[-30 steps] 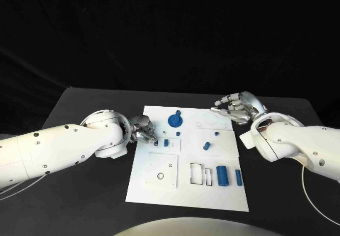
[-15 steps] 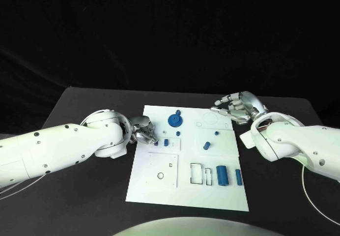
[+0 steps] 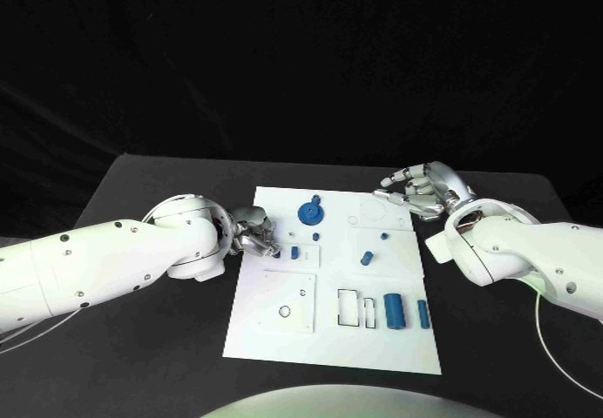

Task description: Assemble the parts on the task board

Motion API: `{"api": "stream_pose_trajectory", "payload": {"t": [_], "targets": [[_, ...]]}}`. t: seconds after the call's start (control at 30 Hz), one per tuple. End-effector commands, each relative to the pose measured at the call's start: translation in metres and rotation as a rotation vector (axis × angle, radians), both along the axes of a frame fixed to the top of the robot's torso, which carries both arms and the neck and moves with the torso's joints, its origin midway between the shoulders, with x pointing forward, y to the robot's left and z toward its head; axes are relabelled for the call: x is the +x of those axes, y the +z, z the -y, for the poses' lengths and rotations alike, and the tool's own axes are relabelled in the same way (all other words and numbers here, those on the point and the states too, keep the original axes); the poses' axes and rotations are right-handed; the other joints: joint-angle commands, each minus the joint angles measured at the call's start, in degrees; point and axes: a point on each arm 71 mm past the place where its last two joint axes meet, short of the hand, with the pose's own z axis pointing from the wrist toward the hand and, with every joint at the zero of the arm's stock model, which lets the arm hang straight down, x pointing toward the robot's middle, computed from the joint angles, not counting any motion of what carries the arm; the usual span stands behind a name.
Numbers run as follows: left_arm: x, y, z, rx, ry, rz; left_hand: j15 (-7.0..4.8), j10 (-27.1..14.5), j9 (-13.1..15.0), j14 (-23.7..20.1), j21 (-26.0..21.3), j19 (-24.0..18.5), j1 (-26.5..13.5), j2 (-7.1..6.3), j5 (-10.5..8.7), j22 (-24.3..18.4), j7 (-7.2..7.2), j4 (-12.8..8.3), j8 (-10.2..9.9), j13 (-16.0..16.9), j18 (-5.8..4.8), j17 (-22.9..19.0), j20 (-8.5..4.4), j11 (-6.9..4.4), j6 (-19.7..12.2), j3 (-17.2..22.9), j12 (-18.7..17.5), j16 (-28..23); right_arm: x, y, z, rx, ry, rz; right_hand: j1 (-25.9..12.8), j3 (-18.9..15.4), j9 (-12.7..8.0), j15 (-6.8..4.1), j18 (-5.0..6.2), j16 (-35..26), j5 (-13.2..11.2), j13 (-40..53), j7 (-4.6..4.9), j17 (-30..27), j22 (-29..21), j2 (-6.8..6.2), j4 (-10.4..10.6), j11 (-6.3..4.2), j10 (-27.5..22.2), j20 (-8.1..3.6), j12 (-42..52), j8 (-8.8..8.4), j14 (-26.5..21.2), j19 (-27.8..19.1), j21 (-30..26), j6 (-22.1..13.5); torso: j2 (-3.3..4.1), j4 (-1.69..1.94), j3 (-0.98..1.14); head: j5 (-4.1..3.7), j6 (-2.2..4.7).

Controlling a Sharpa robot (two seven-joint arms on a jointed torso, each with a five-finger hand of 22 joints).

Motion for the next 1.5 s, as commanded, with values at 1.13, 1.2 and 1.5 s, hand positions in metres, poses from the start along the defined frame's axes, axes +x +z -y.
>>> {"api": "stream_pose_trajectory", "payload": {"t": [1.13, 1.2, 1.5], "targets": [[-0.0012, -0.0083, 0.0089, 0.024, -0.035, -0.098, -0.29, 1.0, -0.1, 4.7, 0.4, 0.3, 0.7, -0.49, 0.33, 0.3, -0.46, -11.0, 0.0, 0.8, -0.44, 10.1, -0.26, -0.12, 0.7, 10.6, 0.5, 0.3, -0.0002, -0.0003, -0.0021, -0.001, 0.017, 0.000, -0.3, -0.2, 0.1, -0.23, 1.08, -0.3, 0.0, -0.1, -0.05, 4.6, 10.3, 0.11, 0.0, -0.10, -0.4, -0.07, 0.1, 0.22, 3.8, 0.8, -0.2, -0.4, 0.01, 0.00, 0.04, -0.03, -0.34], [-0.0011, -0.0083, 0.0090, 0.025, -0.035, -0.098, -0.29, 1.0, -0.2, 4.7, 0.4, 0.3, 0.7, -0.51, 0.35, 0.3, -0.47, -10.9, 0.0, 0.8, -0.44, 10.1, -0.26, -0.12, 0.7, 10.5, 0.5, 0.3, -0.0002, -0.0003, -0.0021, -0.001, 0.017, 0.000, -0.3, -0.2, 0.1, -0.23, 1.08, -0.3, 0.0, -0.1, -0.05, 4.6, 10.3, 0.11, 0.0, -0.10, -0.4, -0.07, 0.1, 0.22, 3.8, 0.8, -0.2, -0.4, 0.01, -0.01, 0.03, -0.04, -0.39], [0.0011, -0.0082, 0.0062, 0.021, -0.016, -0.090, -0.31, 1.4, -0.3, 4.7, 0.4, 0.3, 0.1, -0.97, 0.36, 0.3, -0.59, -10.2, -0.2, 0.8, -0.45, 10.1, -0.22, -0.19, 1.0, 9.7, 0.5, 0.3, 0.0001, -0.0004, -0.0020, 0.000, 0.016, 0.000, -0.3, -0.4, 0.1, -0.24, 1.10, -0.4, 0.0, -0.2, -0.05, 4.4, 10.3, 0.23, 0.0, -0.11, -0.5, -0.08, 0.0, 0.39, 3.7, 0.8, -0.3, -0.5, 0.01, 0.04, 0.03, -0.10, -0.44]]}}
